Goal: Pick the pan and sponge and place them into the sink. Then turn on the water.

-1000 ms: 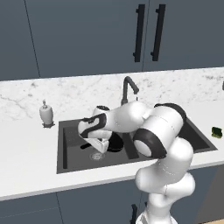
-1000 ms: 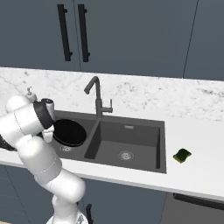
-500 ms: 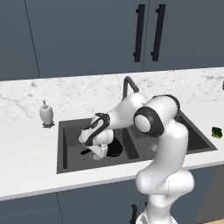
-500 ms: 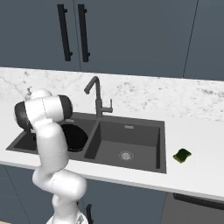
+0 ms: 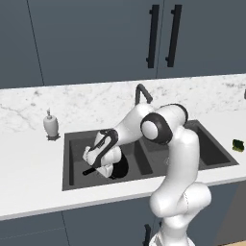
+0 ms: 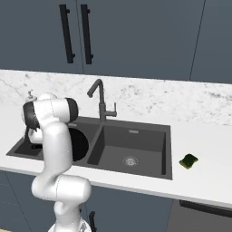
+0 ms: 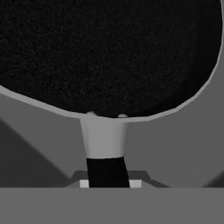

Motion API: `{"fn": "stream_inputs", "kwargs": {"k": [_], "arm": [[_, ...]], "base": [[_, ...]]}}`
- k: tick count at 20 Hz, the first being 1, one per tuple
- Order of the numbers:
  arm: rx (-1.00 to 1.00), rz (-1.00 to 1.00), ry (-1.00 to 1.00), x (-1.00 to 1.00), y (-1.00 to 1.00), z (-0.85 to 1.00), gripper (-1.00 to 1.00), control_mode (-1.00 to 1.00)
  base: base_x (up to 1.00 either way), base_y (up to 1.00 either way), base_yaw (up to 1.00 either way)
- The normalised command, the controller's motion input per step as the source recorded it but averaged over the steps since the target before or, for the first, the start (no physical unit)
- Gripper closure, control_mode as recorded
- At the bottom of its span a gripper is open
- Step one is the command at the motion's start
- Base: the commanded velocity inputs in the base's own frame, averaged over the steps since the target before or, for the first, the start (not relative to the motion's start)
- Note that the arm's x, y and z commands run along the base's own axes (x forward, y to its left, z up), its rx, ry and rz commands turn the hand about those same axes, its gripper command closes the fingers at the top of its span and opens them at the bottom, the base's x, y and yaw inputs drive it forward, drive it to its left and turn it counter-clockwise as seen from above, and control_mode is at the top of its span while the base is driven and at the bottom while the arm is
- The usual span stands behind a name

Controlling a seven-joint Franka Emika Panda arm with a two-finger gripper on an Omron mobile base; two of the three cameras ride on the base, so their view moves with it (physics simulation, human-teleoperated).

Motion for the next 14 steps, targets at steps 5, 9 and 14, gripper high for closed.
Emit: {"fn": "stream_inputs", "kwargs": {"k": [5, 9, 14], "arm": [[0.01, -0.02, 0.00, -0.02, -0.03, 0.09, -1.00, -1.00], [0.04, 0.00, -0.07, -0.23, -0.04, 0.52, -1.00, -1.00], [0.03, 0.00, -0.08, -0.30, -0.16, 0.71, -1.00, -1.00]], "base": [[0.00, 0.00, 0.00], [0.00, 0.00, 0.00], [0.00, 0.00, 0.00]]}}
